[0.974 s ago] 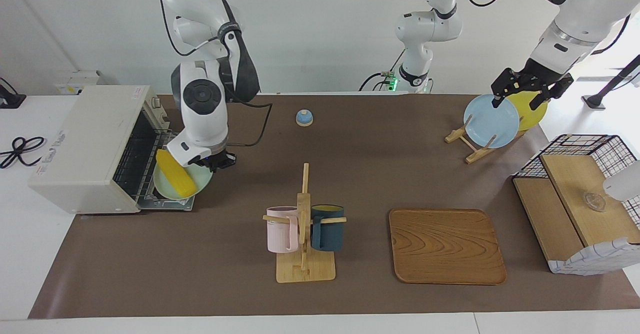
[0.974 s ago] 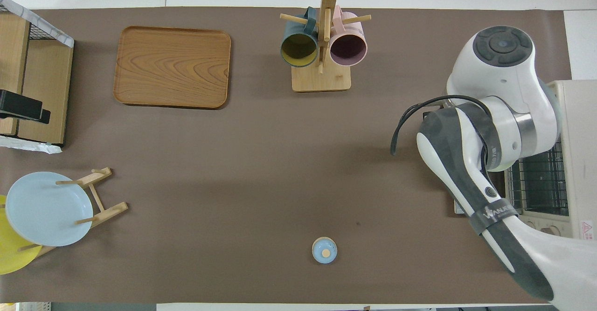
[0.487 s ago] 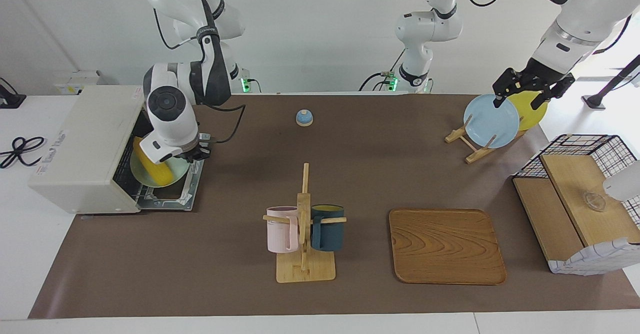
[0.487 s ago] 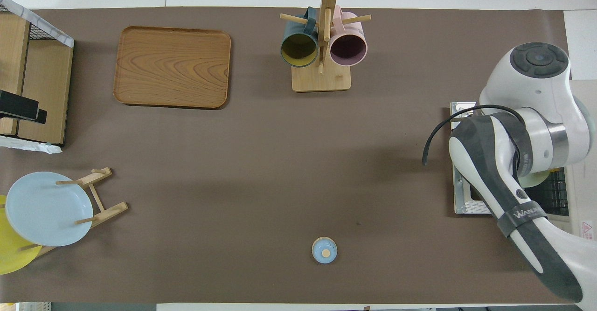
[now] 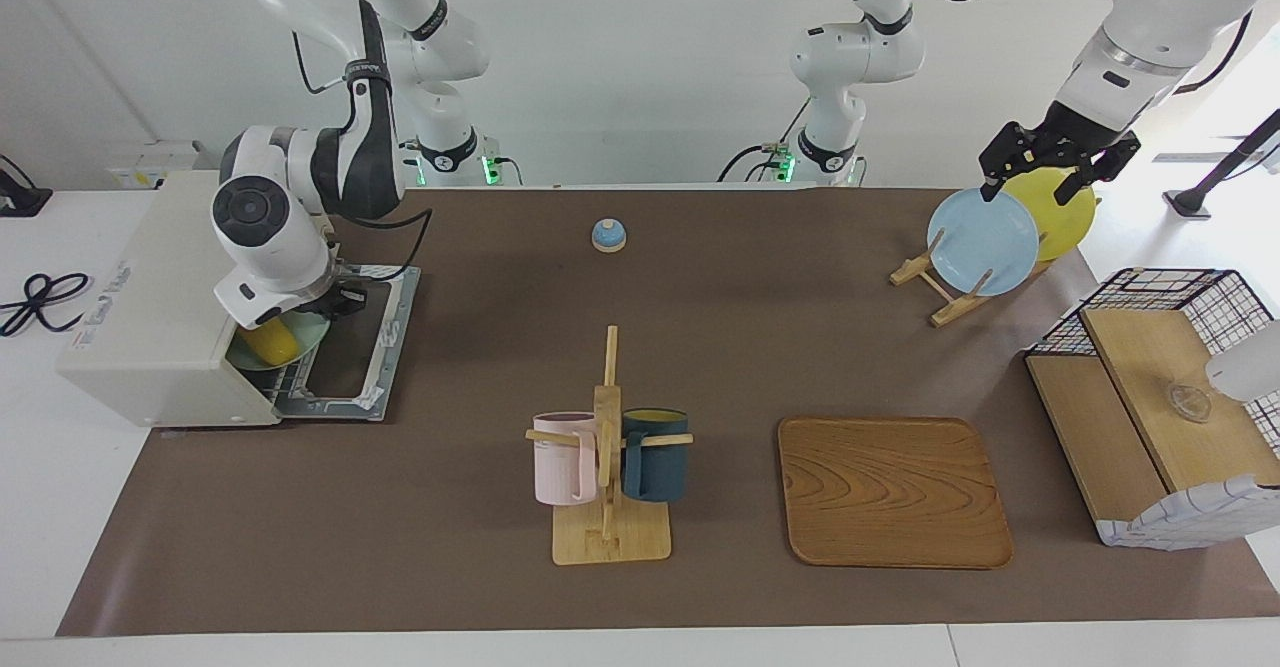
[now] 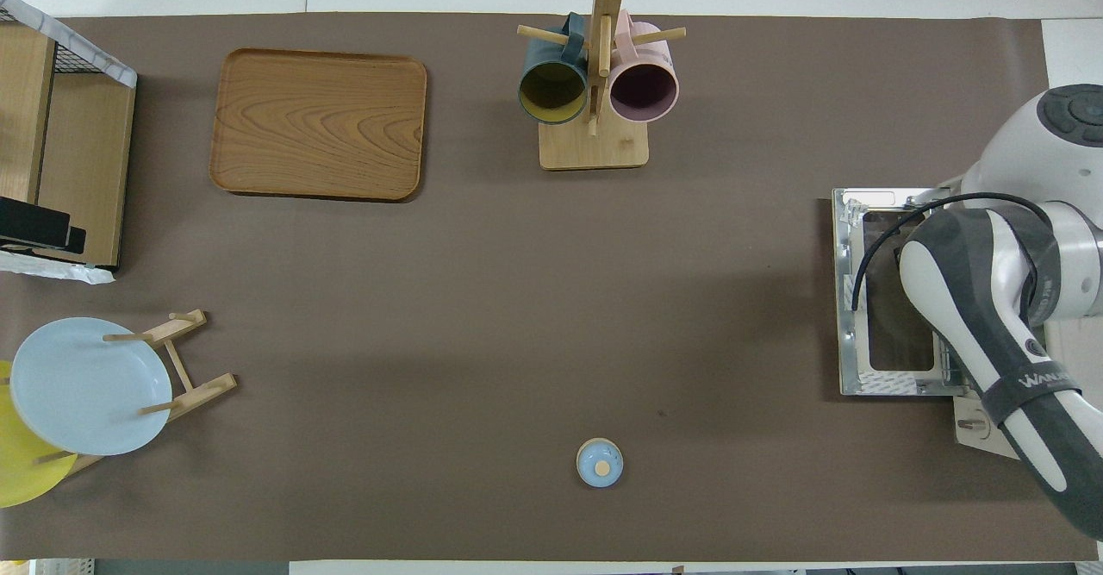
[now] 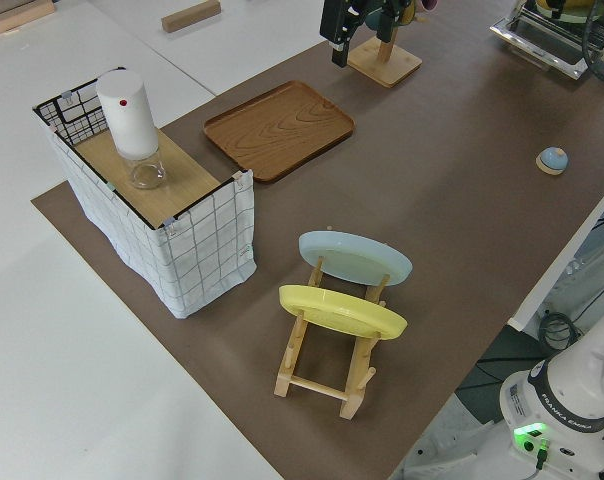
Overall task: Put corn in oven
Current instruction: 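Open the right gripper inside the oven and withdraw it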
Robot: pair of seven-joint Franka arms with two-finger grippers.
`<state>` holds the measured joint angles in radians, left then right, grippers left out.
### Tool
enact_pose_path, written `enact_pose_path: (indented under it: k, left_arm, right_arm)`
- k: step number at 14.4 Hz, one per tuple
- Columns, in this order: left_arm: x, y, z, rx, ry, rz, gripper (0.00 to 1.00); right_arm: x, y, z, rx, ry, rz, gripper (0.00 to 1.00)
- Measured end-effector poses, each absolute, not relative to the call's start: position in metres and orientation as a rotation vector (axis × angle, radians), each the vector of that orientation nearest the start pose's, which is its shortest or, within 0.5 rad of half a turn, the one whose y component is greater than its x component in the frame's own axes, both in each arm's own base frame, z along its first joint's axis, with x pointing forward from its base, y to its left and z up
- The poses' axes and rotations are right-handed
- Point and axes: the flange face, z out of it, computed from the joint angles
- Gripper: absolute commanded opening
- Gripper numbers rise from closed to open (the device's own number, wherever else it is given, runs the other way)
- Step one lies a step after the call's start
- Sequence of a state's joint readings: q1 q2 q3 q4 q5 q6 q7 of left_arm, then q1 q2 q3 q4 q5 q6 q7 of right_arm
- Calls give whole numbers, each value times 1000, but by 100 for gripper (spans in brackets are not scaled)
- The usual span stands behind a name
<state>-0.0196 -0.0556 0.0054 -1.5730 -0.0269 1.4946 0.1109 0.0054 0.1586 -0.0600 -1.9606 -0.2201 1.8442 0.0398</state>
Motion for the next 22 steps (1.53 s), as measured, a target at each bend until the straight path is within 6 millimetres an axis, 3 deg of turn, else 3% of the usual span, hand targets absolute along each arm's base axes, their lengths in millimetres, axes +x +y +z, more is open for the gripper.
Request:
enact_pose_path:
  k: [1, 2, 5, 7, 9, 12, 14, 15, 19, 22]
  left_arm:
    - [529, -10, 647, -3163, 200, 31, 100]
    - [529, -10, 647, -3163, 199, 30, 100]
    - [529, -8, 647, -3164, 194, 30, 100]
    - [529, -8, 647, -3164, 194, 30, 100]
    - [529, -9, 647, -3164, 196, 31, 100]
    - [529, -13, 646, -3163, 206, 33, 100]
    - [529, -16, 646, -3162, 216, 34, 100]
    - [529, -16, 646, -3162, 216, 34, 100]
    - [529, -15, 646, -3163, 210, 34, 100]
    - [532, -15, 644, -3163, 211, 17, 100]
  right_arm:
    - [557, -46, 374, -3319, 3, 448, 45]
    - [556, -45, 371, -3320, -1, 440, 51]
    - [557, -41, 370, -3321, -16, 422, 61]
    - [559, -30, 374, -3324, -50, 403, 61]
    - [562, -6, 379, -3330, -115, 377, 49]
    - [563, 41, 380, -3317, -81, 330, 0]
    - [561, 69, 373, -3278, -39, 256, 0]
    - [558, 73, 361, -3267, -33, 222, 0]
    - [533, 53, 300, -3250, 6, 193, 0]
    - [531, 44, 297, -3248, 33, 191, 0]
